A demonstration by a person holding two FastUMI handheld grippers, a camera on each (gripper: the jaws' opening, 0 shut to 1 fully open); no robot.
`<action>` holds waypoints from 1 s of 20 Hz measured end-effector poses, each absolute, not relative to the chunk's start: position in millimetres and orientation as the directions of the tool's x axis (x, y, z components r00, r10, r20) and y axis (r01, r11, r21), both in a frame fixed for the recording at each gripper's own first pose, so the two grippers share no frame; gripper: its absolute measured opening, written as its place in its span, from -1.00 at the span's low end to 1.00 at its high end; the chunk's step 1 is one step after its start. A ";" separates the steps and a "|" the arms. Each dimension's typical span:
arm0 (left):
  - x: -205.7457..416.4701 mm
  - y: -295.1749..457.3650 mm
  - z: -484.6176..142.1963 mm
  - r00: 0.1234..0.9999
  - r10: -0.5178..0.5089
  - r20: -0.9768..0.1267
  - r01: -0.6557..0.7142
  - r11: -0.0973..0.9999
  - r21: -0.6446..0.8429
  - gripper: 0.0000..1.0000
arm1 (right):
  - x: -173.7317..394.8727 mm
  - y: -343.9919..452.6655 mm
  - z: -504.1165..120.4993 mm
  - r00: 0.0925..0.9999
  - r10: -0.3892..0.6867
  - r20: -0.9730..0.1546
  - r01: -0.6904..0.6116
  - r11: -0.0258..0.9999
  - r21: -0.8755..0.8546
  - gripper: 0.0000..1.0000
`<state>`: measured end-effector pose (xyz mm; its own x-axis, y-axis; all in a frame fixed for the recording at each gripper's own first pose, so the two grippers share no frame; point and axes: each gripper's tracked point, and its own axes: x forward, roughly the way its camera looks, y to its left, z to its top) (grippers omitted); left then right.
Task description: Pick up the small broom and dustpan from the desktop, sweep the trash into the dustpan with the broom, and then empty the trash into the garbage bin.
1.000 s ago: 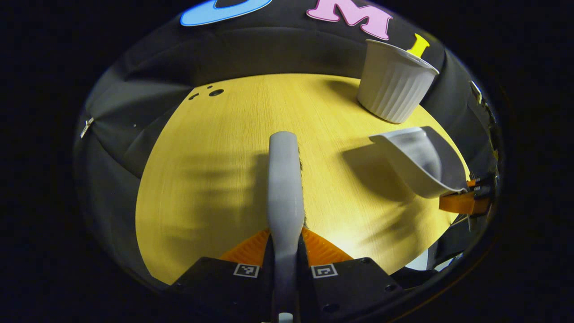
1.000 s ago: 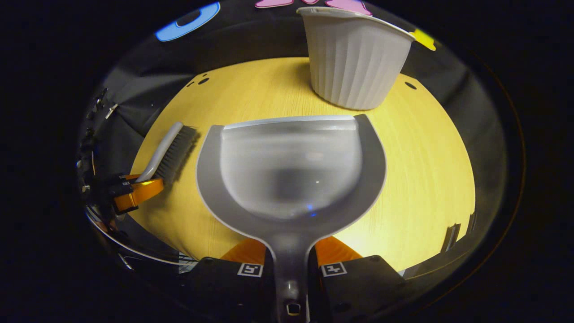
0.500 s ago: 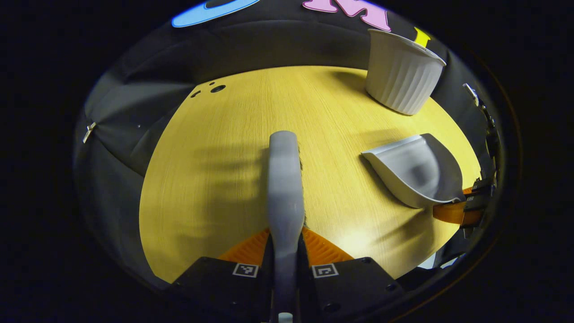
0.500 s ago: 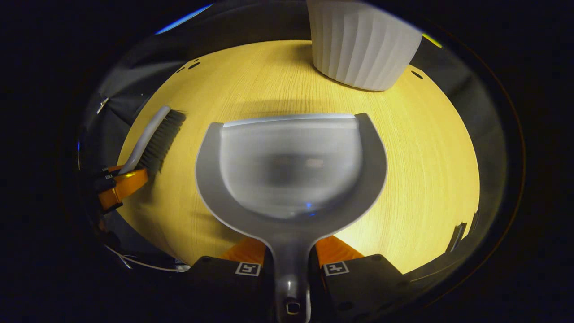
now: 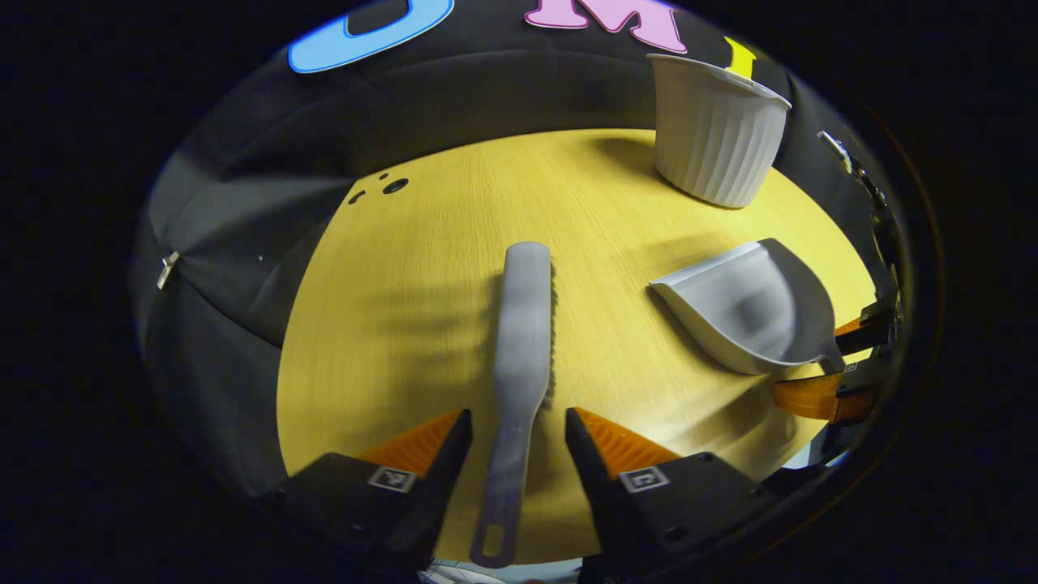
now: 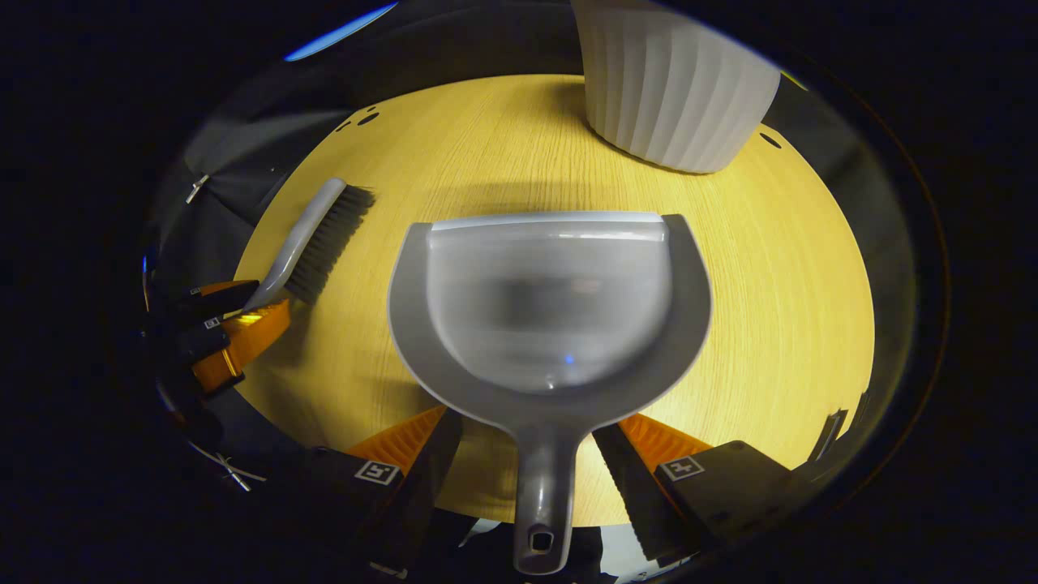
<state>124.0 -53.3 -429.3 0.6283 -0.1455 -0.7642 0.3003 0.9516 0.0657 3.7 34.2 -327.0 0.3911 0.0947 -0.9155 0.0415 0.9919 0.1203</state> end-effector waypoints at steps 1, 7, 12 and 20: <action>121.7 -52.0 -425.3 0.633 -0.150 -0.760 0.292 0.955 0.054 0.86 | 2.5 33.3 -321.1 0.401 0.094 -0.911 0.042 0.992 0.121 0.99; 109.8 -48.7 -373.9 0.739 -0.160 -0.655 0.278 0.957 0.079 0.96 | -4.9 14.9 -259.8 0.541 0.016 -0.841 0.032 0.999 0.040 0.99; 114.8 -49.1 -282.3 0.892 -0.137 -0.431 0.212 0.969 0.129 0.96 | 15.9 5.8 -183.7 0.757 -0.050 -0.651 0.038 0.999 -0.033 0.99; 101.0 -82.3 -154.9 0.961 -0.237 -0.143 0.252 0.963 0.100 0.95 | 47.4 -1.5 -73.3 0.950 -0.142 -0.278 0.159 0.987 0.039 0.96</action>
